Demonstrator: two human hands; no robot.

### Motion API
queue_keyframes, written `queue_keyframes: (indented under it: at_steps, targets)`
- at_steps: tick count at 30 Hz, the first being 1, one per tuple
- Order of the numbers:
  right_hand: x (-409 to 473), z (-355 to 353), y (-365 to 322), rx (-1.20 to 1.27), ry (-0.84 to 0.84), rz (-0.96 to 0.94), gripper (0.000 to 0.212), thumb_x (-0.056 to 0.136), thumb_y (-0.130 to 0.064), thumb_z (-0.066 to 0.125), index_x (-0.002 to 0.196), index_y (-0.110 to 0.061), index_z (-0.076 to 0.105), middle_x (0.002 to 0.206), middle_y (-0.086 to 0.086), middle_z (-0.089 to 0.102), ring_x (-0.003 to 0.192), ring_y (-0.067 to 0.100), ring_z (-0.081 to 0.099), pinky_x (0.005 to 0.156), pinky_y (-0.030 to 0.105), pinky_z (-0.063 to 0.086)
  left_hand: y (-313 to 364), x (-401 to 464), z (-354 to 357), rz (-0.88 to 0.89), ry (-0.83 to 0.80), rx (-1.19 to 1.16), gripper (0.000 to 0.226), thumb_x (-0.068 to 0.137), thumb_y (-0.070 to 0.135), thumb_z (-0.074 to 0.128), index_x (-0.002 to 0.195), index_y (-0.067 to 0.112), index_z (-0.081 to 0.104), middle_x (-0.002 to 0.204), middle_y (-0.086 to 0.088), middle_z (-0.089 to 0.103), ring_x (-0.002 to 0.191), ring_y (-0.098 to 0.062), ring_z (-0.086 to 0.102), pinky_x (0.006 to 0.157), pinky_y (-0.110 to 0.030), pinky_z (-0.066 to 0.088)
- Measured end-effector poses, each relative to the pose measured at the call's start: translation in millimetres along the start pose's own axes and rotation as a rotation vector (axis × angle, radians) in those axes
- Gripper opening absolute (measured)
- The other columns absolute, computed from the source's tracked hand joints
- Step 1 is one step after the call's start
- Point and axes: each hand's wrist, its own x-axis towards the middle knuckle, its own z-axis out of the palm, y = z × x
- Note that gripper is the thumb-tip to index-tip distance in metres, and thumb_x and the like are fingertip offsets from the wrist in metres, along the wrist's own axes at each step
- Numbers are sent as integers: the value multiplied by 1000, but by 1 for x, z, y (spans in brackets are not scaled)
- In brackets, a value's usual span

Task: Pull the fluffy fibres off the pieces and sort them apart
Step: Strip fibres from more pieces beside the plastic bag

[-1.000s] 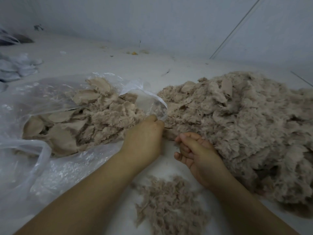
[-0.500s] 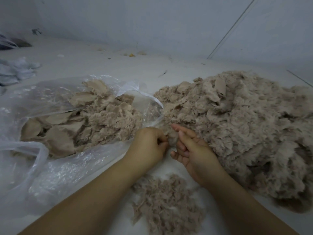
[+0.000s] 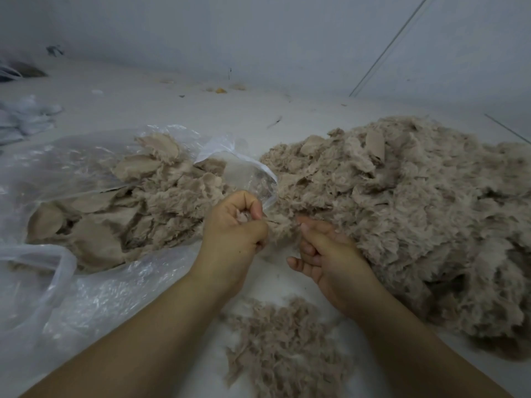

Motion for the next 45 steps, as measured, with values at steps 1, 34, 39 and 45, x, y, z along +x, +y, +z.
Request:
queue_keyframes:
  at_steps: [1, 34, 39, 45]
  targets:
    - [0, 0, 0, 3, 3, 3, 17, 99, -13, 51, 113, -18, 59, 51, -8, 44, 41, 1, 43, 55, 26, 54, 1, 0, 0, -10, 1, -12, 27, 55, -10, 45, 60, 16, 48, 51, -1, 34, 44, -15, 26, 43, -23, 24]
    - [-7, 3, -9, -162, -117, 59, 11, 91, -4, 61, 86, -7, 70, 72, 1, 71, 63, 7, 66, 56, 20, 53, -15, 5, 0, -157, 59, -47, 15, 82, -7, 69, 84, 6, 62, 71, -11, 65, 65, -26, 62, 59, -33, 54]
    - [-6, 3, -8, -204, -116, 53, 14, 92, -1, 59, 98, -7, 69, 75, -4, 71, 67, 3, 64, 56, 19, 52, -11, 8, -3, -147, 29, -181, 25, 75, -5, 72, 92, 9, 60, 75, -6, 66, 70, -22, 64, 67, -34, 55]
    - [-9, 4, -9, -185, -115, 36, 18, 91, -3, 61, 76, -10, 68, 68, 0, 68, 60, 7, 62, 56, 20, 53, -6, 10, -6, -152, 23, -206, 32, 66, 4, 75, 93, 10, 59, 71, -4, 66, 67, -19, 64, 64, -31, 56]
